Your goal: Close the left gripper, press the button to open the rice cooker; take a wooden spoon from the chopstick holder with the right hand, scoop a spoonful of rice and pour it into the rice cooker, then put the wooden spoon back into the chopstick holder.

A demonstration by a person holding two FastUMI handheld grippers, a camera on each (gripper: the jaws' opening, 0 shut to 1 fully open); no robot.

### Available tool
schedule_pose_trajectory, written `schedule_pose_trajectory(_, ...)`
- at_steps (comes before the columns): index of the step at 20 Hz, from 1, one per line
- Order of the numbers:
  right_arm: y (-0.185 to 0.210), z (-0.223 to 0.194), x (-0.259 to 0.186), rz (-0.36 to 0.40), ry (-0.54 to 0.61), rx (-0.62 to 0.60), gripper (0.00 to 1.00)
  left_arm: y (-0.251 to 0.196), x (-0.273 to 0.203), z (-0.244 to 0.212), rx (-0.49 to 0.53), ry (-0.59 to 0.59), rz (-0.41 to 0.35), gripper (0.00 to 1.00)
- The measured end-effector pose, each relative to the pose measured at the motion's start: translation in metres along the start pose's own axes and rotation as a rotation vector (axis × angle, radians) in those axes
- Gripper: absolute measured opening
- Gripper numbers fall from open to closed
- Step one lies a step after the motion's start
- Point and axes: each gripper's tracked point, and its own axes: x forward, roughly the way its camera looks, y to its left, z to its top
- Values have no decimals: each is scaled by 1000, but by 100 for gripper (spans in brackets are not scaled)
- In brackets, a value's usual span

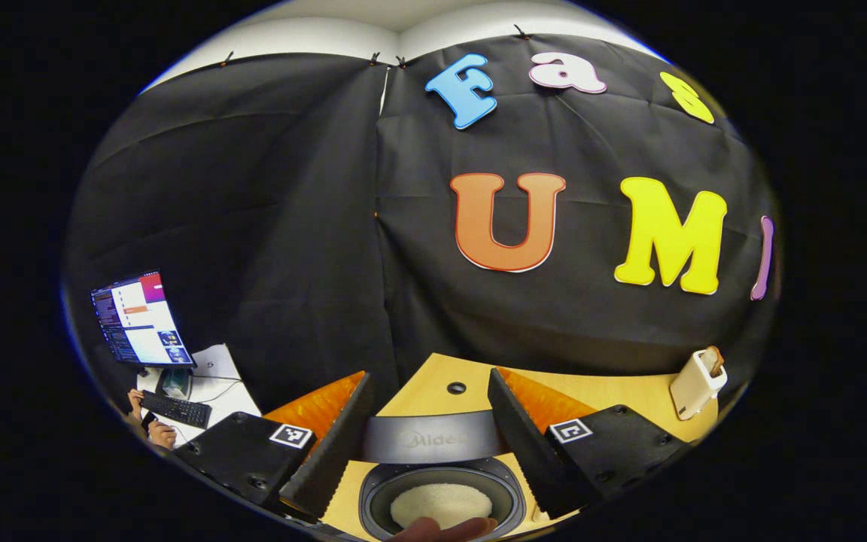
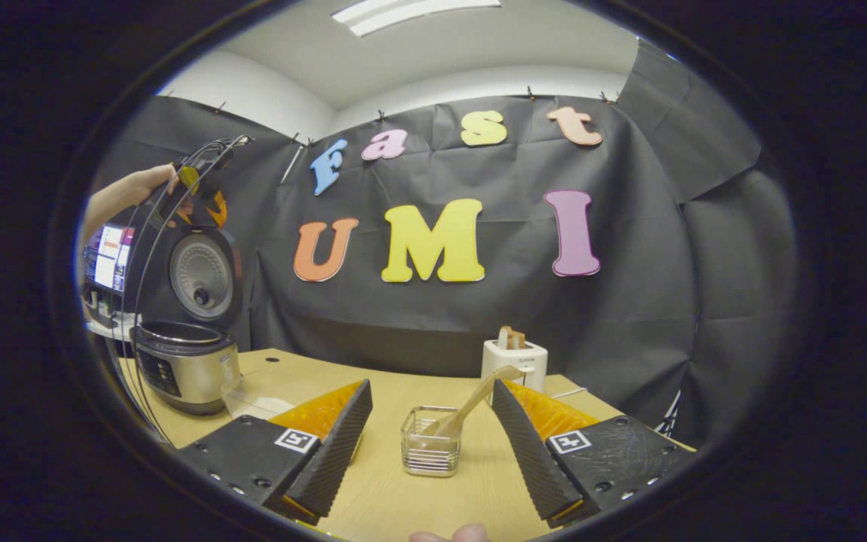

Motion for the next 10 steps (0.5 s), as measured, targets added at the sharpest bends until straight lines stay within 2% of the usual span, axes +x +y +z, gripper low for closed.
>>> schedule_pose_trajectory(10,11,2,-15,22,6,26,96,-9,-45,-33,80,-34,15,99)
